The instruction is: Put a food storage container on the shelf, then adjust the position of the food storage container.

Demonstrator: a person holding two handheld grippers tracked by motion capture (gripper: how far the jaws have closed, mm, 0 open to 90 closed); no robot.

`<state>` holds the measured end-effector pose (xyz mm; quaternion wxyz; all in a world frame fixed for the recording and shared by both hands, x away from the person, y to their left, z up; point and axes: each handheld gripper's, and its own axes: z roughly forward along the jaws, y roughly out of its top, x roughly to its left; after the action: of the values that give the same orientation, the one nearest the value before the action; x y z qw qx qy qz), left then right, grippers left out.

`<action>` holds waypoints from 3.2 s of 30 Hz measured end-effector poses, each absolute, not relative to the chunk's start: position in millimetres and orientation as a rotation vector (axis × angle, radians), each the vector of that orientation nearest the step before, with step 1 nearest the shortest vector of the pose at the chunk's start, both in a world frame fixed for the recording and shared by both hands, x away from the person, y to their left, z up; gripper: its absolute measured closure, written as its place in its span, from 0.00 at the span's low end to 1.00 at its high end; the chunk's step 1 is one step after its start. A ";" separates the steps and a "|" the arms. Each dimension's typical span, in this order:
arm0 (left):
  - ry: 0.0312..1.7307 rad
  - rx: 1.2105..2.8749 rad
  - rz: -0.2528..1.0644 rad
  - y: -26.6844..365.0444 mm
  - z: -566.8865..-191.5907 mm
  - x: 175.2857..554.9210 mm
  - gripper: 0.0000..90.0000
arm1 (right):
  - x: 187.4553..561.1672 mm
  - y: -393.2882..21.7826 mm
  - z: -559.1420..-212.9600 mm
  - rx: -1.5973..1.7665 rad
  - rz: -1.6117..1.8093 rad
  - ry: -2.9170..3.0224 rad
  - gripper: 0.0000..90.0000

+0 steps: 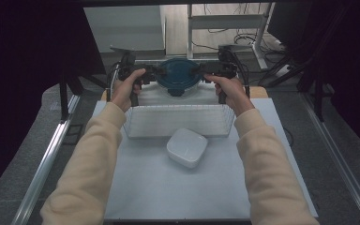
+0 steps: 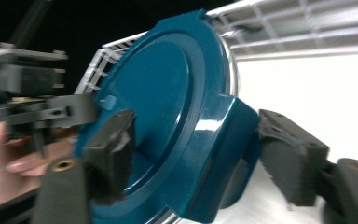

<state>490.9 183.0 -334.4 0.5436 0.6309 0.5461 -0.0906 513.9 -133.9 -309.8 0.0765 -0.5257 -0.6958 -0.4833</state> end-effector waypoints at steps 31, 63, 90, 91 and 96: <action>1.032 1.745 0.113 202.4 -379.6 306.8 0.26 | 335.0 -200.3 -340.3 -1.231 -1.694 -2.621 0.29; 1.152 1.919 0.109 199.2 -471.0 258.8 0.29 | 273.9 -213.6 -441.4 -1.291 -1.488 -2.704 0.29; 1.181 1.910 0.103 199.0 -476.6 262.6 0.29 | 278.9 -225.5 -442.1 -1.341 -1.476 -2.699 0.31; 1.182 1.909 0.102 199.2 -476.7 262.6 0.29 | 279.1 -225.9 -442.2 -1.344 -1.474 -2.695 0.32; 1.181 1.912 0.103 199.5 -476.5 261.9 0.28 | 280.1 -226.1 -440.7 -1.329 -1.460 -2.698 0.38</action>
<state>261.9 199.5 -476.5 0.4313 0.7669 0.4734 0.0412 280.1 -226.1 -440.7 -0.1008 -0.3955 -0.8030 -0.4344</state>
